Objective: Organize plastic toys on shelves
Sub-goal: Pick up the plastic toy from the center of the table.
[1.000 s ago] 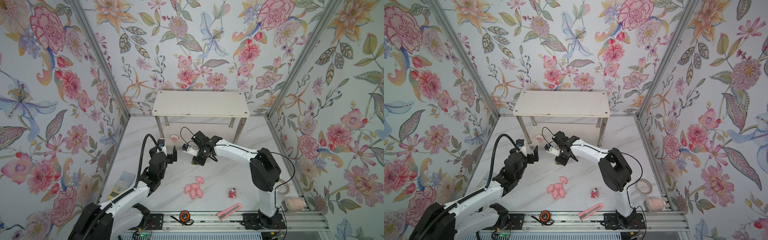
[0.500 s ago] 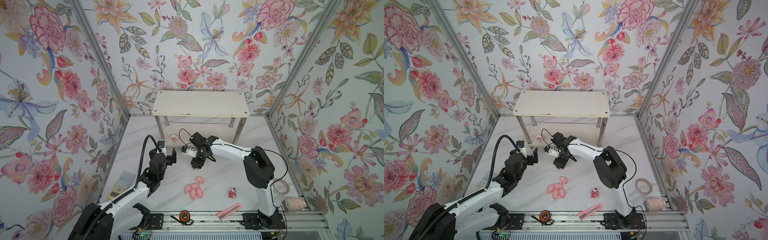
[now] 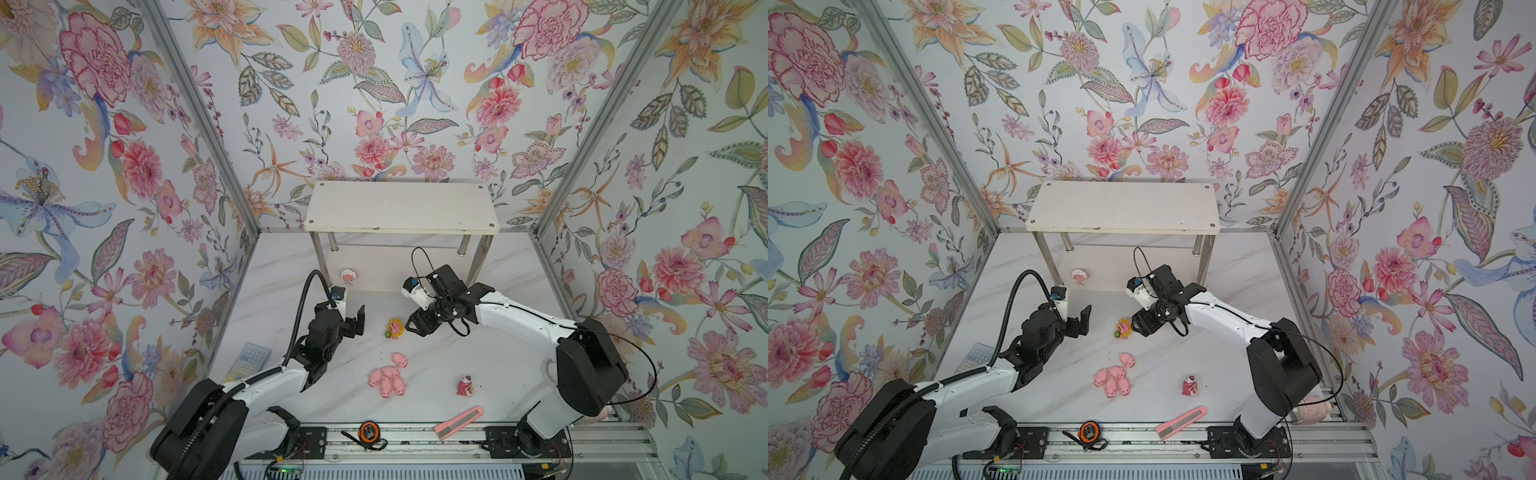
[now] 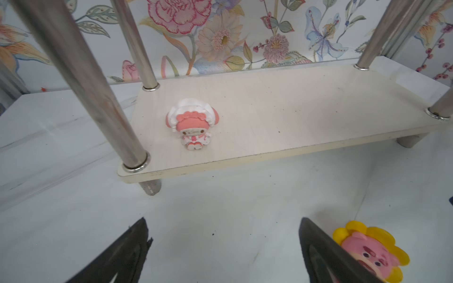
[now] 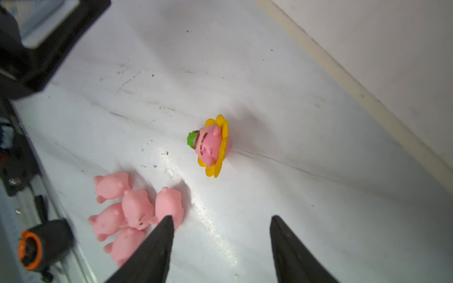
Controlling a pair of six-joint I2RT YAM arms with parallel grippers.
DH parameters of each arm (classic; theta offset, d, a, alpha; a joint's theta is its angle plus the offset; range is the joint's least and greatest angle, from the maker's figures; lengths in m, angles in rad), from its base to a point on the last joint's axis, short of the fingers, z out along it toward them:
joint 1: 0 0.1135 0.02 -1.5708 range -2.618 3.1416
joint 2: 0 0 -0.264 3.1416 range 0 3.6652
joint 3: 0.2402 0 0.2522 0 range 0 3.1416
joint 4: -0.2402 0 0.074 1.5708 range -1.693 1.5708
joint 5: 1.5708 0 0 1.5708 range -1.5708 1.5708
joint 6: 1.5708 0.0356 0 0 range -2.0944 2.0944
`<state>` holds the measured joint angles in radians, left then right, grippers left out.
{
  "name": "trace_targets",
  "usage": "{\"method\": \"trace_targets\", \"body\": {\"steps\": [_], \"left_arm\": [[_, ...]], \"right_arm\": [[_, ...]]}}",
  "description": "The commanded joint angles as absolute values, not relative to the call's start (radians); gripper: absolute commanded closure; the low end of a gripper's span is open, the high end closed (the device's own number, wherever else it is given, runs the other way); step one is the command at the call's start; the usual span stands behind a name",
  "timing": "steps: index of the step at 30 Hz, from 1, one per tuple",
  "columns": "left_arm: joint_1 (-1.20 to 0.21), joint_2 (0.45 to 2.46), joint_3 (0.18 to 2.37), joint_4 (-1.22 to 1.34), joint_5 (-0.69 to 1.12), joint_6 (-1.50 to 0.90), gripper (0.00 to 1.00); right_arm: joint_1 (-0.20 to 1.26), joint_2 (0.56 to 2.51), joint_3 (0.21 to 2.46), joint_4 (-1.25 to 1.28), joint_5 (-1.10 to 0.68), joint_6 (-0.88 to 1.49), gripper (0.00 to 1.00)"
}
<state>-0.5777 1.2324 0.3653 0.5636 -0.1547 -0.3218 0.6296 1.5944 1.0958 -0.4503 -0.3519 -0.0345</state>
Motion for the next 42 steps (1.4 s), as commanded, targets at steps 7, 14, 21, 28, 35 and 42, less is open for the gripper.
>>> {"method": "trace_targets", "body": {"steps": [7,14,21,28,35,42], "left_arm": [[-0.609,1.322,0.392,0.663,-0.122,-0.349,0.06],[-0.607,1.291,0.406,0.603,-0.158,-0.333,0.05],[-0.589,1.223,0.398,0.538,-0.206,-0.311,0.03],[-0.576,1.197,0.41,0.492,-0.222,-0.295,0.02],[-0.575,1.201,0.405,0.492,-0.221,-0.305,0.02],[-0.574,1.195,0.405,0.489,-0.224,-0.305,0.02]], "right_arm": [[0.627,1.58,0.936,-0.198,-0.575,0.223,0.37],[0.64,1.733,0.995,-0.114,-0.547,0.232,0.31],[0.68,1.832,1.077,-0.083,-0.512,0.214,0.37],[0.695,1.89,1.119,-0.066,-0.507,0.193,0.51],[0.706,1.895,1.119,-0.1,-0.481,0.165,0.57],[0.7,1.887,1.143,-0.158,-0.497,0.081,0.75]]}}
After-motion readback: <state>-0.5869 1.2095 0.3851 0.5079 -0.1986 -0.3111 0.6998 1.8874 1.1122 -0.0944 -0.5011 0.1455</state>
